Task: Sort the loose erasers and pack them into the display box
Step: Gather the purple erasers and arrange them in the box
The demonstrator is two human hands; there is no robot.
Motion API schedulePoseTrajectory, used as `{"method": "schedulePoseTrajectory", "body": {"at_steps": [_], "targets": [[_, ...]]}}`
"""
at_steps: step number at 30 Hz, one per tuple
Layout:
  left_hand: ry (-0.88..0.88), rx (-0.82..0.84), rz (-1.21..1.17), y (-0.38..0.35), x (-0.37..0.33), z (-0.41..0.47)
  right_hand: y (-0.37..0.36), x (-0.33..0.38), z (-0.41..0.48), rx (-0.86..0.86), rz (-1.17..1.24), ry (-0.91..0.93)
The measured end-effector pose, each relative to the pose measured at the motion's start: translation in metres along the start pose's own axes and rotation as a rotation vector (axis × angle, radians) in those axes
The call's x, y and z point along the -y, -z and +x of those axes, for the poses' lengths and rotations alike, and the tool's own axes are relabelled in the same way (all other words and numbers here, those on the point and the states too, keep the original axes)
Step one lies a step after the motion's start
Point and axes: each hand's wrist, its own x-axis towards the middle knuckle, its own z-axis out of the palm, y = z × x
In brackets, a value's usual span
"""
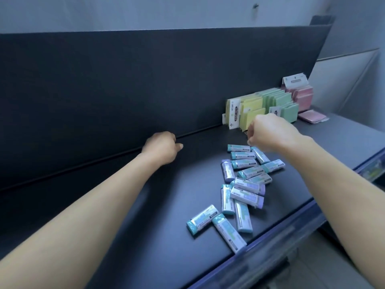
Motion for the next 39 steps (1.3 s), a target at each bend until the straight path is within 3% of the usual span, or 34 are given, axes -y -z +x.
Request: {"method": "schedulePoseTrajectory", "body": {"at_steps": [5,9,14,24,31,35,39], "targets": [[-0.081,-0.014,-0.052,-0.005,0.003,0.0,-0.004,0.0,-0.009,0.043,0.01,-0.054],[-0.153,-0.011,-0.103,-0.005,0.002,-0.005,-0.005,0.014,-0.015,0.126,0.067,0.005],[-0.115,0.077,-0.101,0.001,-0.003,-0.012,-0.01,0.037,-0.022,0.225,0.097,0.043],[-0.092,0.136,-0.209,0.017,0.008,-0.043,-0.02,0.072,-0.028,0.274,-0.088,0.094],[0.018,0.064,-0.314,0.031,0.014,-0.082,-0.018,0.077,-0.013,0.314,0.315,0.239],[0.135,-0.021,-0.331,0.042,0.031,-0.115,-0.014,0.103,-0.015,0.479,0.549,0.408],[0.25,-0.108,-0.342,0.062,0.059,-0.155,-0.01,0.147,-0.031,0.481,0.62,0.576]]}}
